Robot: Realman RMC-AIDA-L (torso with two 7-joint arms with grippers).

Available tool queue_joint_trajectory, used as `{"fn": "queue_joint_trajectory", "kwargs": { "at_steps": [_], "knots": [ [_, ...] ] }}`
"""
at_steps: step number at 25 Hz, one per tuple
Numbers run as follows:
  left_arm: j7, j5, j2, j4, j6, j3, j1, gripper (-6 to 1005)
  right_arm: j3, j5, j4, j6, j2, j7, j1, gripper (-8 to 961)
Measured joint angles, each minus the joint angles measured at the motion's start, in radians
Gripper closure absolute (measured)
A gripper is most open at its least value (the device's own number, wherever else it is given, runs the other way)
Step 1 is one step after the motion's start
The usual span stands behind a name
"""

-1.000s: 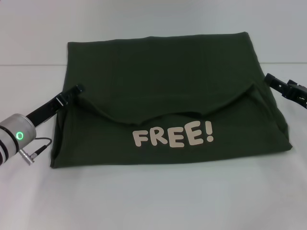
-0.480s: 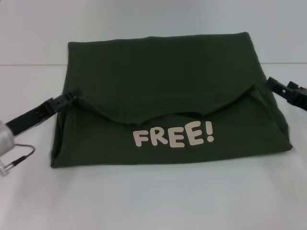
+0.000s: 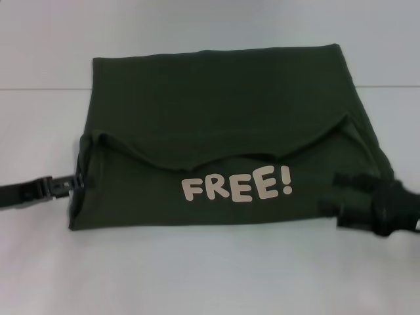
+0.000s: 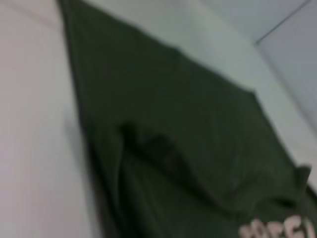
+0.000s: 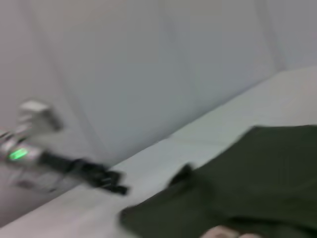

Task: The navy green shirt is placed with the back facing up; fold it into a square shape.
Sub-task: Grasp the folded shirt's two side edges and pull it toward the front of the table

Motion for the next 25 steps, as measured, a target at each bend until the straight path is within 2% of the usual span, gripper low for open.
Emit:
{"fn": "queue_joint_trajectory", "kwargs": {
  "at_steps": [2, 6, 15, 25],
  "knots": [
    [-0.004, 0.040, 0.000, -0.007, -0.003, 0.003, -0.009, 51, 0.000, -0.035, -0.009, -0.024, 0.017, -0.038, 0.000, 29],
    [-0.006, 0.051, 0.000, -0.023, -0.009, 0.019, -0.012, 55, -0.004, -0.073, -0.016, -0.026, 0.037, -0.069, -0.001, 29],
    [-0.008, 0.076, -0.006, -0.026, -0.071, 0.051, -0.008, 62, -0.027, -0.099, -0.017, -0.025, 0.050, -0.089, 0.010, 31],
    [-0.009, 0.076, -0.006, -0.062, -0.067, 0.087, -0.021, 71, -0.027, -0.099, -0.011, -0.002, 0.058, -0.097, 0.019, 33]
  ]
}}
